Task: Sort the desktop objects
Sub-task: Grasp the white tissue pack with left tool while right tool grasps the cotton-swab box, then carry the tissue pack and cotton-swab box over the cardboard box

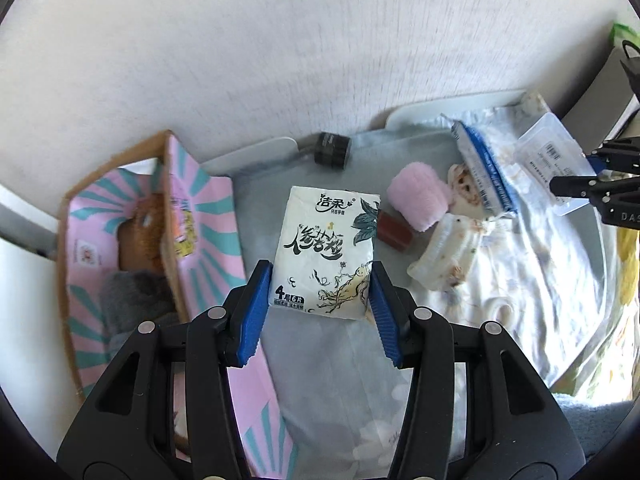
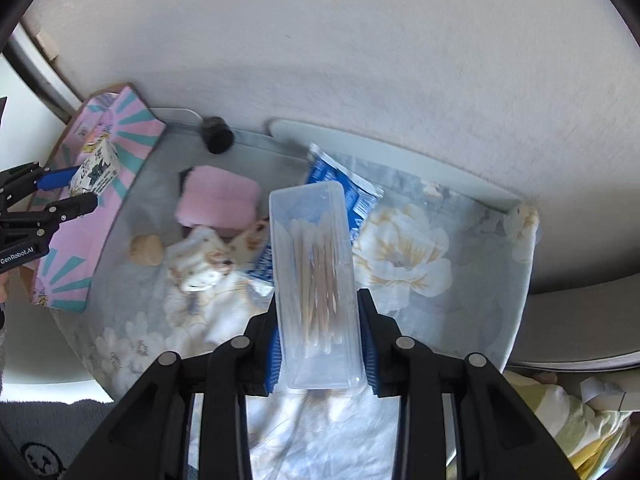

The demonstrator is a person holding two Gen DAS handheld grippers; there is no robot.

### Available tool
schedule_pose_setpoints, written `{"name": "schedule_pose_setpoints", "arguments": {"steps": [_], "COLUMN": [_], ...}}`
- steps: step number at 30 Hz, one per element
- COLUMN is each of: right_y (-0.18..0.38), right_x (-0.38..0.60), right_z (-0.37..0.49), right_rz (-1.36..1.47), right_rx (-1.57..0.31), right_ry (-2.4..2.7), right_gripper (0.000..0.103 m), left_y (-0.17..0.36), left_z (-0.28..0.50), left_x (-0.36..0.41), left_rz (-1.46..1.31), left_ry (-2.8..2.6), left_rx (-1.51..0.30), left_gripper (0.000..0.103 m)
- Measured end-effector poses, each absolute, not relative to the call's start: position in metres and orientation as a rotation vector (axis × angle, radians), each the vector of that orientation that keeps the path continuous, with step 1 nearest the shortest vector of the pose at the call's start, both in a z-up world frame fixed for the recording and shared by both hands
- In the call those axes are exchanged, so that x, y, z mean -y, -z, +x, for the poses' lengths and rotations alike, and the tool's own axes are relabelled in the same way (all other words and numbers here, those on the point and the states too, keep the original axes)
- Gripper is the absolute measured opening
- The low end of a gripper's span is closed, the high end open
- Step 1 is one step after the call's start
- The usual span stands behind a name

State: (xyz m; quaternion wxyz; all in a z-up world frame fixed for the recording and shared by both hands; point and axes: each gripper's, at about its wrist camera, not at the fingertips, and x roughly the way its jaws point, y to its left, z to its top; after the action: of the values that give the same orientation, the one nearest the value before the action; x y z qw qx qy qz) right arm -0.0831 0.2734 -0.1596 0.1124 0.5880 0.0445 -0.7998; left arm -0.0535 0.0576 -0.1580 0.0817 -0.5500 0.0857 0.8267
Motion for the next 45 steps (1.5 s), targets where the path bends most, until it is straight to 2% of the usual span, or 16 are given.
{"name": "schedule_pose_setpoints", "arguments": {"steps": [5, 10, 26, 45], "right_y": [0.145, 0.132, 0.09, 0.07], "right_x": [-0.258, -0.239, -0.163, -0.072], "right_z": [-0.078, -0.082, -0.096, -0.115], "right_rz": [1.702, 1.689, 1.562, 1.452], "right_rx": [-0.156, -0.012, -0.151, -0.241], "right_ry": [2.351, 2.323, 2.34, 2.231], "right_gripper": [0.03, 0.03, 0.03, 0.03], "left_y": [0.145, 0.133, 0.102, 0.108], "left_z": [-0.039, -0.029, 0.003, 0.042], "left_x": [-0.047, -0.032, 0.042, 0.106], "left_rz": [-1.609, -1.581, -1.527, -1.583], "left_ry": [-2.495, -2.517, -2.658, -2.731], "left_rx": [-0.235, -0.214, -0.101, 0.064], "left_gripper": [0.045, 0.045, 0.045, 0.045]}}
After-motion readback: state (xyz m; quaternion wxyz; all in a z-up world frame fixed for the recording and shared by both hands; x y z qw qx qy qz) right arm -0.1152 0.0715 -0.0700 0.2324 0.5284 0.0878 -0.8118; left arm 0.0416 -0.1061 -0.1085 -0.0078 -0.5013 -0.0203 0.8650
